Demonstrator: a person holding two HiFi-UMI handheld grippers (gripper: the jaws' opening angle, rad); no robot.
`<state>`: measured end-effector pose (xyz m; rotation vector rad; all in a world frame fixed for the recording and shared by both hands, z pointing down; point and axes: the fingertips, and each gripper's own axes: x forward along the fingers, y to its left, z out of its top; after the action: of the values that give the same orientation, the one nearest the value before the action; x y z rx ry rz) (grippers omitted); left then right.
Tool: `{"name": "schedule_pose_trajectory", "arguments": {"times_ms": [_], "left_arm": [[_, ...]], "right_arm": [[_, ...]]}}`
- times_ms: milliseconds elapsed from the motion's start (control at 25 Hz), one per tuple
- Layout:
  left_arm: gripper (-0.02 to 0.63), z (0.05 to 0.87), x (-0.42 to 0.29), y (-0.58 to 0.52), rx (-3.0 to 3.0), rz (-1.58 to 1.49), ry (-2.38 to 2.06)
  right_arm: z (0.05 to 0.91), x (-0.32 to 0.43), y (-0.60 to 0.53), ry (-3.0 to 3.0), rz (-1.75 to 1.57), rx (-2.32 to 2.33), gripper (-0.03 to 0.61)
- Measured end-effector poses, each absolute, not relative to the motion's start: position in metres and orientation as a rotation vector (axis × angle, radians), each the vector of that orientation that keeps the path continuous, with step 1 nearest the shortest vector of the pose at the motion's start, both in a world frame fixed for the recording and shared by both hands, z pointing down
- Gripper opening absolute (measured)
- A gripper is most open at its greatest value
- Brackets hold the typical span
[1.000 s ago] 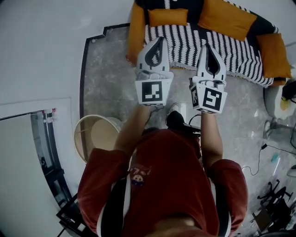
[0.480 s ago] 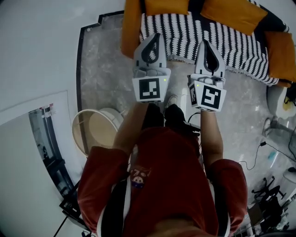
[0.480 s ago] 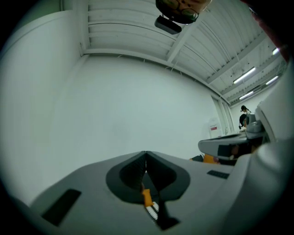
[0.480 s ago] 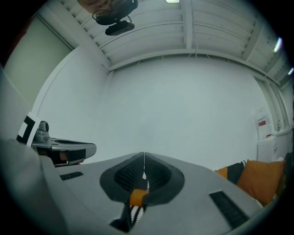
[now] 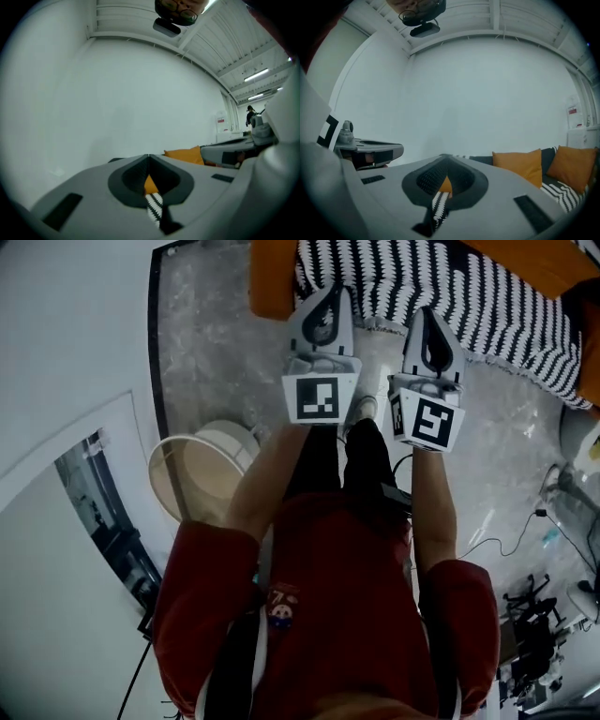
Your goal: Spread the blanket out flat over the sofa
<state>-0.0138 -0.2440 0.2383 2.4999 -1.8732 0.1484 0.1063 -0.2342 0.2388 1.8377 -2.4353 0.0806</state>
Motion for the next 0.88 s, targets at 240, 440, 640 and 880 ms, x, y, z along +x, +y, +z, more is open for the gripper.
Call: {"name": "schedule_pose_trajectory", "arguments": {"times_ms": [240,440,640,880], "left_arm": [[0.017,0.346,-0.042,-0.269,2.427,0.309,-1.829],[0.017,0.432,-0.062,-0.280,2.355,0.426,-1.786],[0.017,0.524,-0.075,-0.273,2.267,0.555,-1.722],[0.018,0.626,-0.079,-0.264,2.198,0.676,-1.613]], "right_arm": [[0.343,0.080,-0.265,-2.373,0.219,1.775,0.012],[0.436,0.068,-0.276,-2.306,0.334,1.727,0.013],[0.520,0.039,-0.269,-2.268,0.462,1.636,0.014],[0.621,0.008,-0.262,-2.202,0.573,1.493,0.015]]}}
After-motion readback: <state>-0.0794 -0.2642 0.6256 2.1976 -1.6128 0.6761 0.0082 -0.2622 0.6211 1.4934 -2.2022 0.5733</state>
